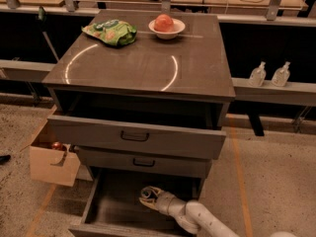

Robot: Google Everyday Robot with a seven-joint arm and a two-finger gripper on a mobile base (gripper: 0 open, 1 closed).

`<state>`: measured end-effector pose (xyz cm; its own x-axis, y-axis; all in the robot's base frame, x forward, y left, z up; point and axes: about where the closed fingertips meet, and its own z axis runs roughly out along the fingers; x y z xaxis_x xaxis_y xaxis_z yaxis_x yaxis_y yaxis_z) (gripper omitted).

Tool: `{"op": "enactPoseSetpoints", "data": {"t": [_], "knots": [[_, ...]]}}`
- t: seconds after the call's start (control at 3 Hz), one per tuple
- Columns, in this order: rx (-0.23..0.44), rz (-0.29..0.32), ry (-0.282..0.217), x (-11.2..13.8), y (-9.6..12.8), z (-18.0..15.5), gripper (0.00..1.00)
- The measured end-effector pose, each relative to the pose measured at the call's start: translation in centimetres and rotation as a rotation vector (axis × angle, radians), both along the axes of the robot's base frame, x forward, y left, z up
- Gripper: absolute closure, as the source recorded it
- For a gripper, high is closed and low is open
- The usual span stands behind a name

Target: Place redbull can into bottom drawer

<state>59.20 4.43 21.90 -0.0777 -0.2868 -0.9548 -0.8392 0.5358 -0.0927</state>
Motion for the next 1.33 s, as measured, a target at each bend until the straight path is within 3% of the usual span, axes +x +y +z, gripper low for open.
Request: {"op": "enactPoseSetpoints", "data": {"t": [0.33,0.67,1.0,1.33], "knots": [[-0.013,-0.014,0.006,-0.3,0.0,-0.8,0.28],[-0.027,-0.011,0.012,-0.6,0.0,-1.2,0.05],[-0.044,-0.031,0.048,-2.1,-1.6,-0.5,0.0],[-0.066,-0.094,0.056,-3.7,-5.8,3.4,0.0]]}}
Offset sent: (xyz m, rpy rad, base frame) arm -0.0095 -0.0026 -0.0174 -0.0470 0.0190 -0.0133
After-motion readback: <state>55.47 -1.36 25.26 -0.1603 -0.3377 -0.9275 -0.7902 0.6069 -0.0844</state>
